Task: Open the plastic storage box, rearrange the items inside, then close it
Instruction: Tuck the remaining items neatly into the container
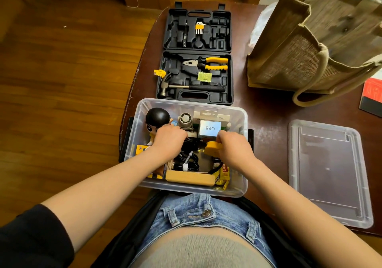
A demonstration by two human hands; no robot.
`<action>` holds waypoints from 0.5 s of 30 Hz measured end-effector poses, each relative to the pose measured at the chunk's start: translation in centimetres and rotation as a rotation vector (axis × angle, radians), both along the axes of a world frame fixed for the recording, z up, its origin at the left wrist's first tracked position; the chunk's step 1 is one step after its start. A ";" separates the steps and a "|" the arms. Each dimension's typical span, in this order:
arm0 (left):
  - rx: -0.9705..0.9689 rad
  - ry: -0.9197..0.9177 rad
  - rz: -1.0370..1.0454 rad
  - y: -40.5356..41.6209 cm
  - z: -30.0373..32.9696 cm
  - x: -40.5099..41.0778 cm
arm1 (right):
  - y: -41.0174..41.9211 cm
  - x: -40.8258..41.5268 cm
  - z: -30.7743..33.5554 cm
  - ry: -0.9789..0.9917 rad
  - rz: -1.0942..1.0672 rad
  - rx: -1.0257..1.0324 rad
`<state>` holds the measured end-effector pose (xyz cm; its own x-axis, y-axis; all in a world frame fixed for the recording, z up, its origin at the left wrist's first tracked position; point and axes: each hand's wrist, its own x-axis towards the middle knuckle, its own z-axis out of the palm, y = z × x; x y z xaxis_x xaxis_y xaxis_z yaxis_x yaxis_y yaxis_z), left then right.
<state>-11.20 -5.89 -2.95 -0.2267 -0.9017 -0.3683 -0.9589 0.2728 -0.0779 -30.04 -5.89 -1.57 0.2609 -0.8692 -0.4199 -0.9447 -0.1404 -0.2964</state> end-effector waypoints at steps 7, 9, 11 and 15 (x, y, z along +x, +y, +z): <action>0.022 0.101 0.054 0.0 -0.1 0.3 | 0.3 1.9 -2.1 0.068 0.074 -0.121; 0.018 0.110 0.051 0.1 -0.2 0.3 | 0.5 1.9 -2.7 0.072 0.075 -0.134; 0.018 0.121 0.051 0.1 -0.3 0.4 | 0.6 2.0 -3.2 0.054 0.060 -0.141; 0.019 0.152 0.044 0.0 -0.1 0.7 | 1.0 1.9 -3.9 -0.008 0.024 -0.136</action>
<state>-10.48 -5.85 -3.09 -0.2411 -0.9054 -0.3494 -0.9704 0.2301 0.0736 -28.15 -4.91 -5.47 0.2850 -0.9114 -0.2968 -0.9383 -0.2020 -0.2806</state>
